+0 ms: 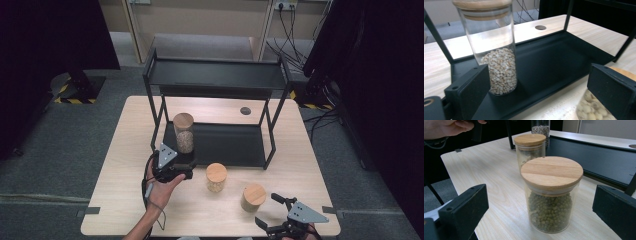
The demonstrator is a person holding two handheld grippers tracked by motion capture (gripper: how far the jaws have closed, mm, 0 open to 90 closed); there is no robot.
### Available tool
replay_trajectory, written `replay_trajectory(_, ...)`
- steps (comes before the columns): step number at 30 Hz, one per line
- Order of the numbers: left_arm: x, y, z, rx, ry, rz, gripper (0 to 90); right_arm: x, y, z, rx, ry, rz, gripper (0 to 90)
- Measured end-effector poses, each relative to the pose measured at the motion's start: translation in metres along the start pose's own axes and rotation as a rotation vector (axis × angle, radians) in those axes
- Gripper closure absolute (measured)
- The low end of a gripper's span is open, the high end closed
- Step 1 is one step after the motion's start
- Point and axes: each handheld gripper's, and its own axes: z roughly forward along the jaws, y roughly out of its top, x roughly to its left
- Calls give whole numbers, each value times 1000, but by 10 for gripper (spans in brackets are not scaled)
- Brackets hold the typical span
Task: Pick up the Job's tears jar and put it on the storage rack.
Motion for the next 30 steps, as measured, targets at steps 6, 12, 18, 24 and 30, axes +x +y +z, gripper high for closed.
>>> replay_trajectory(6,-6,-7,-5,-6,-18,9,44,0,0,0,-1,-1,-1,7)
replay_trajectory(12,-10,-14,-10,-7,-35,9,43,0,0,0,-1,0,-2,7)
replay_trajectory(18,-15,-19,-18,-17,-55,15,44,0,0,0,0,-1,-2,7)
replay_trajectory(24,-19,-24,-26,-20,-67,20,44,0,0,0,-1,-1,-2,7)
replay_trajectory(30,-21,-28,-34,-26,-77,25,44,0,0,0,-1,-1,-2,7)
